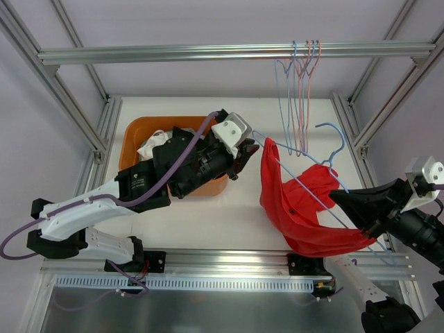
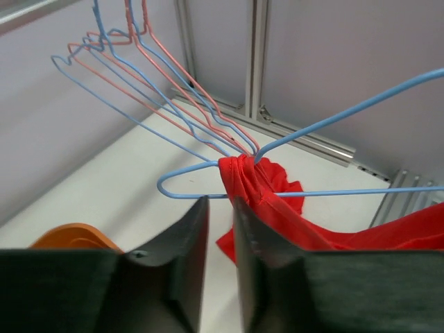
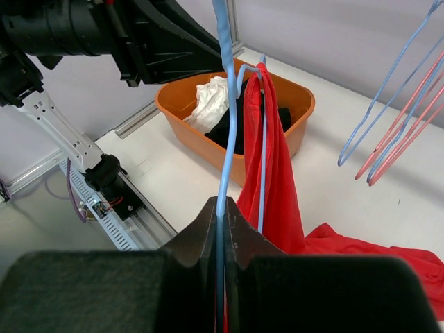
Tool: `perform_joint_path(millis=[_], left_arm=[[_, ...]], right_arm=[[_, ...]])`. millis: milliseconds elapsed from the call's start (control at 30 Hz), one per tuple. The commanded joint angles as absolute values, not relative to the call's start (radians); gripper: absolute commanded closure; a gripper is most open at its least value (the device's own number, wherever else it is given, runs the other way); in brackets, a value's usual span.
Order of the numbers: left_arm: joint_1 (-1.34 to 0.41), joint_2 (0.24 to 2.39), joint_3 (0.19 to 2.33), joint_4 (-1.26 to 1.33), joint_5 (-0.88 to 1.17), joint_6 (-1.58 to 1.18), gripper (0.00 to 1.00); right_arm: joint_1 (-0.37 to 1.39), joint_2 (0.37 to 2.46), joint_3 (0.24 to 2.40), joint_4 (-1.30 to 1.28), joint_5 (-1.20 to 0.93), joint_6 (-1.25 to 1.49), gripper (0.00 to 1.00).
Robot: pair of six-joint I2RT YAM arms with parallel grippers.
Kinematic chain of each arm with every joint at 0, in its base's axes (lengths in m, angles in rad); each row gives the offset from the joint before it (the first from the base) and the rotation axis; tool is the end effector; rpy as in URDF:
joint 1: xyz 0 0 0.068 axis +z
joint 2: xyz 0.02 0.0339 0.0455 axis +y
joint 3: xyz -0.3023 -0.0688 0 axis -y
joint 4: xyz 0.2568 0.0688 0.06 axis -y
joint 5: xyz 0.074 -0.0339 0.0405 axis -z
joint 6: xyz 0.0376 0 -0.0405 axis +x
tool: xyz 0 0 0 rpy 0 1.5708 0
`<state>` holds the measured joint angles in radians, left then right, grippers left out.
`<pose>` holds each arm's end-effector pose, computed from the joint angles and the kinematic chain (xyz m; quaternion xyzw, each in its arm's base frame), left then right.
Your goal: Remove the tank top from the hanger
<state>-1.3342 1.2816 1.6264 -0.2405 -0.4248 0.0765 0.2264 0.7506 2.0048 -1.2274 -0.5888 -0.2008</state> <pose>0.0767 -0.2519 0.5578 0.3049 0.5997 -0.3131 0.6704 -0.0757 0.0040 0.5852 -0.3447 0.6083 0.2112 0.6830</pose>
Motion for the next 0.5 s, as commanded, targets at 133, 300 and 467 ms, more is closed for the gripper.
perform_joint_path(millis=[133,300,467], left_arm=[[-1.333,1.250,1.594,-0.178,-0.453,0.083,0.90],[-1.333,1.262,1.586,-0.178,-0.391,0.068,0.45],[-1.318,1.295,1.577,-0.176,-0.391,0.052,0.56]], right_arm=[[0.232,0.764,1.965,-1.082,-0.644,-0.166,1.00],[0.232,0.756,1.947,-1.062,-0.649,-0.164,1.00],[0.232,0.758,1.960,-1.060,-0.667,-0.163,1.00]])
